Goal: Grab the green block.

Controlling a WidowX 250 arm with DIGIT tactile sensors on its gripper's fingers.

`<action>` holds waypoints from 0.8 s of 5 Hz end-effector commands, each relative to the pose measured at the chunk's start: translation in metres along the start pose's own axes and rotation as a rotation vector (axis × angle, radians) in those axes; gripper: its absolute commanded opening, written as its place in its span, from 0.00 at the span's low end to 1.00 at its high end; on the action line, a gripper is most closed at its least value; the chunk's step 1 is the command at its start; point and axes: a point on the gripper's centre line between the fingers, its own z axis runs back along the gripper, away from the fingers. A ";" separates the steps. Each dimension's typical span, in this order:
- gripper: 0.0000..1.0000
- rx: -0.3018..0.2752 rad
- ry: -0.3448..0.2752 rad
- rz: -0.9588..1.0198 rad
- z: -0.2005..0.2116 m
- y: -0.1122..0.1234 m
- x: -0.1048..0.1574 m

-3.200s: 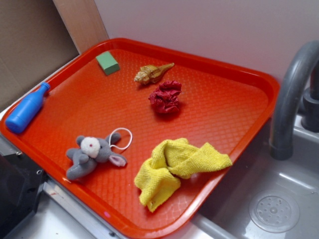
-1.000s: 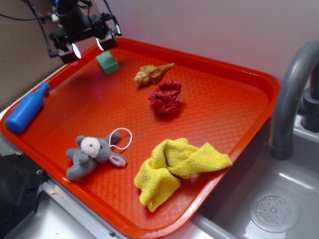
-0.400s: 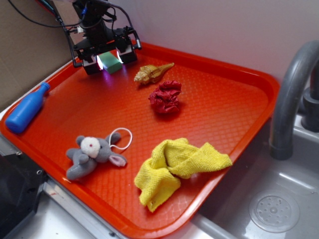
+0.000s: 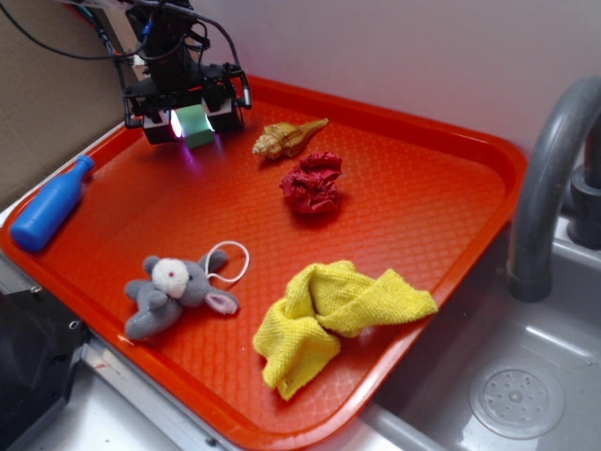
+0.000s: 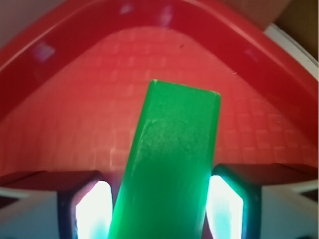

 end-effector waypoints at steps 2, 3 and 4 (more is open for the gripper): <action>0.00 -0.073 0.048 -0.773 0.155 -0.039 -0.026; 0.00 -0.118 0.035 -1.019 0.180 -0.036 -0.053; 0.00 -0.184 0.052 -1.057 0.207 -0.031 -0.066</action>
